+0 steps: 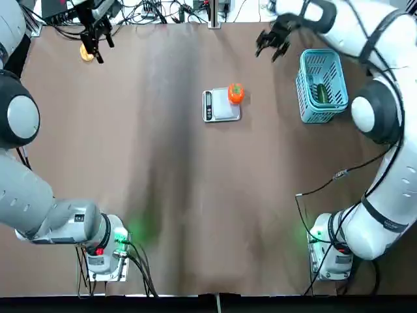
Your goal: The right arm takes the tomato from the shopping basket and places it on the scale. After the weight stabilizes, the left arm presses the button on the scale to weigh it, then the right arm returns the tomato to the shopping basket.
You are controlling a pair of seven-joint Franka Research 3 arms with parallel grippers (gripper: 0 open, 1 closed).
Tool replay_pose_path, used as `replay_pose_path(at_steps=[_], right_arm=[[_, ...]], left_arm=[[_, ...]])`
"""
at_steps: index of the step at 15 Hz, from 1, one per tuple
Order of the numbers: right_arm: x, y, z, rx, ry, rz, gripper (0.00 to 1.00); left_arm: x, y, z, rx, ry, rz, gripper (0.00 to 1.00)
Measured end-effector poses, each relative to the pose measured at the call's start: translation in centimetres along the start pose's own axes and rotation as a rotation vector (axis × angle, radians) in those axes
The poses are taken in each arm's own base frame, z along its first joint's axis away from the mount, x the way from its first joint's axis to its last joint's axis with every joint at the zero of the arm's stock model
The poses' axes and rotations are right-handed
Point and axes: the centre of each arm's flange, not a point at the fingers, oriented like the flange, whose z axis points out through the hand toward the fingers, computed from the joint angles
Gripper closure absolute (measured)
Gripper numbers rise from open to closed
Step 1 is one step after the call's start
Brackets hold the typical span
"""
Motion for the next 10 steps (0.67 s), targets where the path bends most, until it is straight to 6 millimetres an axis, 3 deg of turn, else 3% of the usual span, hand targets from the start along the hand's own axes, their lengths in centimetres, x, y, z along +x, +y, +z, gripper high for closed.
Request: replay_pose_path(at_steps=[2, 3, 4, 5, 9, 10], right_arm=[[0.0, 1.1, -5.9, -0.111, -0.010, -0.047, 0.00], [0.0, 1.1, -5.9, -0.111, -0.010, -0.047, 0.00], [-0.5, 1.6, -9.8, -0.162, -0.003, -0.062, 0.00], [-1.0, 1.9, -12.2, -0.179, 0.003, -0.061, 0.00], [-4.2, 5.3, -19.5, -0.206, -0.007, -0.014, 0.00], [-5.6, 6.7, -21.0, -0.211, -0.032, 0.009, 0.02]], left_arm=[[2.0, -0.2, 0.4, -0.004, 0.026, 0.028, 0.00], [2.0, -0.2, 0.4, -0.004, 0.026, 0.028, 0.00], [4.0, -0.4, 0.9, -0.012, 0.048, 0.052, 0.00], [5.1, -0.6, 1.4, -0.020, 0.060, 0.057, 0.00], [9.1, -1.5, 3.4, -0.046, 0.062, 0.071, 0.00], [11.3, -2.0, 4.0, -0.031, 0.050, 0.065, 0.00]])
